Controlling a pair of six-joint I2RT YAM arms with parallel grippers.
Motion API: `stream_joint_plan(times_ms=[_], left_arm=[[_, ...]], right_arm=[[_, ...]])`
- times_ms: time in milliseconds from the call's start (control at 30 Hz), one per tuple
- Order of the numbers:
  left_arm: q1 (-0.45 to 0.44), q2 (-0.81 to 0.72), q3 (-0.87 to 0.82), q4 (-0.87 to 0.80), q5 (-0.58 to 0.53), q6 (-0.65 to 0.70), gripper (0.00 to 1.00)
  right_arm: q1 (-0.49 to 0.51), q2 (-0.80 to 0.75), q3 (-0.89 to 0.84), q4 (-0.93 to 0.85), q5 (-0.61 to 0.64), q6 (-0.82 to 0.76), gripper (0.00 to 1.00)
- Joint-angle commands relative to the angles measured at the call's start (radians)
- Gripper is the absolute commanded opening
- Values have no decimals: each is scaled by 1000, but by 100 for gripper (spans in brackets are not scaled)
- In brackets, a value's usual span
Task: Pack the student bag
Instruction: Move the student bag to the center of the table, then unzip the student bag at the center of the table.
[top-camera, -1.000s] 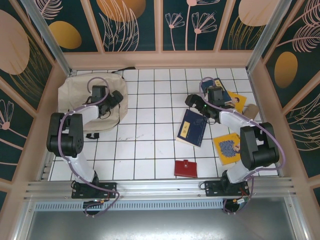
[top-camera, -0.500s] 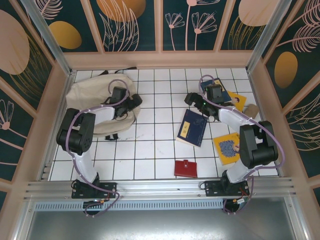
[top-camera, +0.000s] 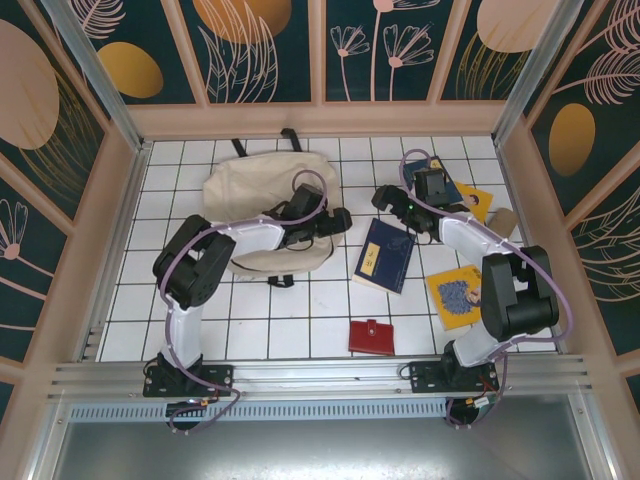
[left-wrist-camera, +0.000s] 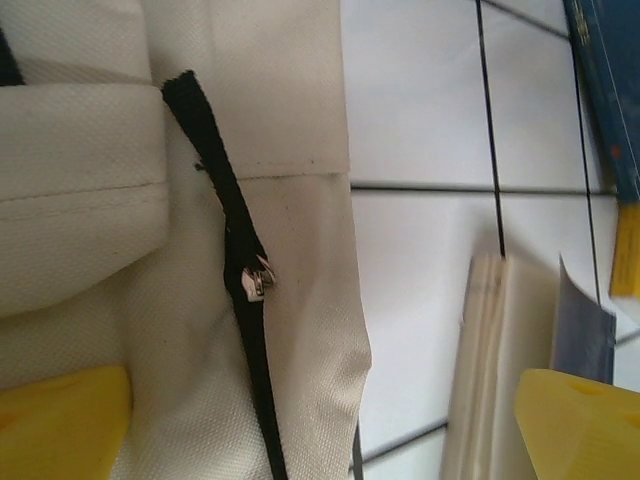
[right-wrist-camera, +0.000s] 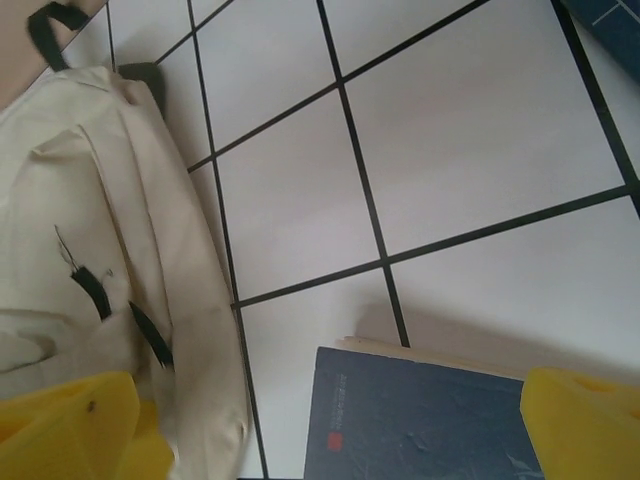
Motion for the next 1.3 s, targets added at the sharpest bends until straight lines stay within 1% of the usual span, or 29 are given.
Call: stream_joint_plan(times_ms=[0,67,167,267,333,367,433,500,633,767,833,900,967,1000,1067,1133,1167,1233,1267], left_arm=[[-1,-63,-99,-108,28,-41,98],[-1,-115,-108,-144,-9,-27,99],[6,-175,-112,-168,-36,-20,99],[20,-217,-126,-173,-55,-33,99],[36,-242,-145,-173,-70,-46,98],[45,-253,-154,-174,-80,-58,97],[67,-275,-189,-162,-92,-84,92],[85,-322,-216,-141,-82,-97,90],[91,-341,-223,-128,-58,-91,85],[91,-324,-210,-108,-17,-89,77],[91,-304,-195,-88,21,-90,73],[90,-288,-170,-85,51,-91,69],[90,-233,-135,-91,74,-90,67],[91,-215,-112,-97,84,-91,64],[90,-180,-72,-114,99,-94,61],[89,-146,-39,-128,118,-98,60],[88,-135,-30,-126,123,-103,57],[87,-115,-16,-124,130,-115,55],[88,-107,-12,-124,130,-120,53]], right_arm=[[8,-11,42,-3,-17,-2,99],[11,25,70,7,-57,1,96],[31,94,133,8,-99,7,91],[70,190,233,-15,-131,6,80],[100,264,313,-58,-111,10,70],[115,294,345,-81,-99,15,68],[136,366,406,-121,-70,38,60],[150,421,449,-136,-60,44,58],[172,526,550,-183,-52,11,55],[179,598,625,-199,-107,-20,49],[181,624,647,-206,-127,-28,45],[181,639,657,-206,-143,-34,41],[181,650,660,-205,-156,-39,32],[181,654,658,-206,-168,-41,31],[181,666,665,-223,-206,-48,32],[182,664,649,-221,-215,-51,29],[182,661,641,-222,-217,-53,27],[182,650,622,-219,-232,-64,20],[182,642,610,-213,-236,-68,15]])
